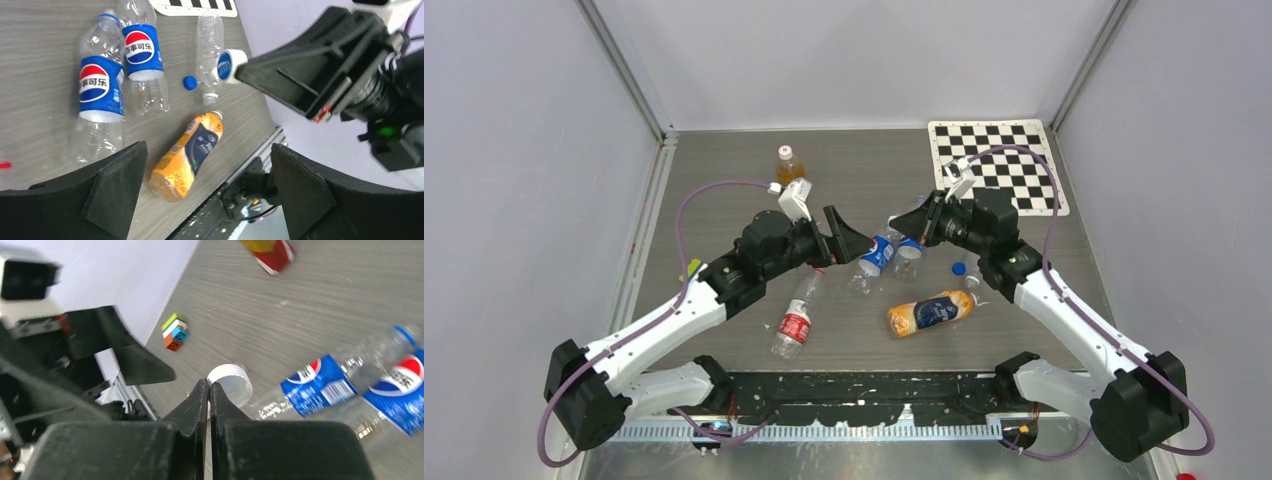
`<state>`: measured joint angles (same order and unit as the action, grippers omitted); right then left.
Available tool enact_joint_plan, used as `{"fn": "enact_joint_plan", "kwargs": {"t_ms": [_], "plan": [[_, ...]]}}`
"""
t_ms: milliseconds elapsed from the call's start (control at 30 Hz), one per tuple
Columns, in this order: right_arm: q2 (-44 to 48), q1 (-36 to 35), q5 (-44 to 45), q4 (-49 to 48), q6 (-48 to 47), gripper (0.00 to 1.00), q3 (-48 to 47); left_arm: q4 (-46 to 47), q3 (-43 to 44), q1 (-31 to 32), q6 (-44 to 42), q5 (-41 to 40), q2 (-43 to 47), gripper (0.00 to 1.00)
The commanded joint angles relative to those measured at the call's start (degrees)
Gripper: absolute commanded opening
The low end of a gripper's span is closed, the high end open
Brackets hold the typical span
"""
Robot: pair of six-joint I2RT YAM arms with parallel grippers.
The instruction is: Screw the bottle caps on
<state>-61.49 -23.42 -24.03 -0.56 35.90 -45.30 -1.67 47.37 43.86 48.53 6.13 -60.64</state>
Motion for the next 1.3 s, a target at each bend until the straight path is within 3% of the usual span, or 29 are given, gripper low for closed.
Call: {"fn": "enact_joint_plan", "kwargs": {"t_ms": [0, 167, 467, 767, 1000, 1267], "plan": [[3.5, -2.0, -5.6, -20.1, -5.8, 0.05, 5.0, 4.9, 2.7, -0.2, 13.0, -1.6, -0.2, 0.96], [4.2, -3.1, -12.1, -41.1, -9.0, 0.01, 11.7, 8.8, 1.9, -0.2, 20.1, -3.8, 0.6, 0.93], [3.3, -4.2, -16.6, -48.4, -13.5, 0.01, 12.9, 15.8, 2.1, -0.2, 29.8, 1.9, -4.6, 0.88], [2.9, -4.4, -19.1, -48.9, -14.4, 0.01, 13.3, 22.7, 1.4, -0.2, 34.3, 3.2, -6.9, 0.76], [2.8, -4.5, -18.2, -49.0, -14.9, 0.01, 13.8, 25.6, 1.1, -0.2, 36.3, 6.1, -8.2, 0.58], [2.1, -4.5, -17.1, -49.0, -15.5, 0.01, 14.0, 25.9, 0.2, -0.2, 36.7, 7.3, -8.2, 0.27]]}}
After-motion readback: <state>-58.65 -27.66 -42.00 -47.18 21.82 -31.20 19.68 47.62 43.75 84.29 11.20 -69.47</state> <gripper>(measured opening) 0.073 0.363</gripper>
